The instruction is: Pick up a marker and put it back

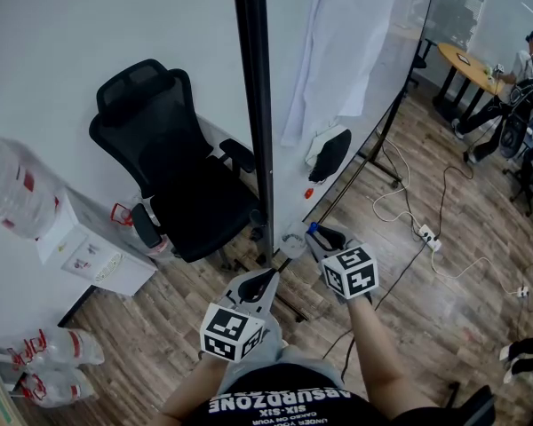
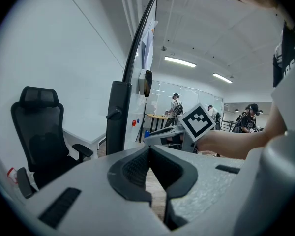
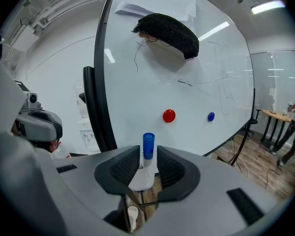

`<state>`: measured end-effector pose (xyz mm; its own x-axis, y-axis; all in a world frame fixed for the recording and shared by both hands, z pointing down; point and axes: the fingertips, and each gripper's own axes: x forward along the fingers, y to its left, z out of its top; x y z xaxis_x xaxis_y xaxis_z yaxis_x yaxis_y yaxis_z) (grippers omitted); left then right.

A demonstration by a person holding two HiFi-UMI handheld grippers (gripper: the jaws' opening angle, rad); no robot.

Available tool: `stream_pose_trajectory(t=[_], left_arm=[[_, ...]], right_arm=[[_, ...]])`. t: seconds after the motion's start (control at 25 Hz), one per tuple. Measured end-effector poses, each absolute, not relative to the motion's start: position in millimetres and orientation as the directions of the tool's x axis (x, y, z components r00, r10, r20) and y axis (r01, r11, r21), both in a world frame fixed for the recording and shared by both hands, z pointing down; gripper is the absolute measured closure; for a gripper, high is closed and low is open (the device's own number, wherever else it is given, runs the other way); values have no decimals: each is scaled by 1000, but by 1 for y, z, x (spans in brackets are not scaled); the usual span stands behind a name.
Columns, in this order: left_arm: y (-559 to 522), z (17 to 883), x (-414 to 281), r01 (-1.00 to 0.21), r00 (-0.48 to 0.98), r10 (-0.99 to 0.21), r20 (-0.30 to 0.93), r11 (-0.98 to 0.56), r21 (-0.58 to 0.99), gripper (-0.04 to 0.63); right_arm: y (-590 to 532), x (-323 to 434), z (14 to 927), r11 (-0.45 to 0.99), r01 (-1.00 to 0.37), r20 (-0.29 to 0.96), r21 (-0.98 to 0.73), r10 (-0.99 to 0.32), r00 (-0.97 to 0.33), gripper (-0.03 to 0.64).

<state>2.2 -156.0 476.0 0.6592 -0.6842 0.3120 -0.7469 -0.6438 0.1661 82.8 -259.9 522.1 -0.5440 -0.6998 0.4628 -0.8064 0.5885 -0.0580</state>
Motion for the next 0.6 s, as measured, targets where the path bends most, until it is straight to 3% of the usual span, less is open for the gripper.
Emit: stream_pose_trajectory(t=[0.6], left_arm=[[-163,471,-4,-754,652,-695,301,-637,163,588]], right_arm=[[-250,85,500,583,-810,408,-69,-724,-556,482]])
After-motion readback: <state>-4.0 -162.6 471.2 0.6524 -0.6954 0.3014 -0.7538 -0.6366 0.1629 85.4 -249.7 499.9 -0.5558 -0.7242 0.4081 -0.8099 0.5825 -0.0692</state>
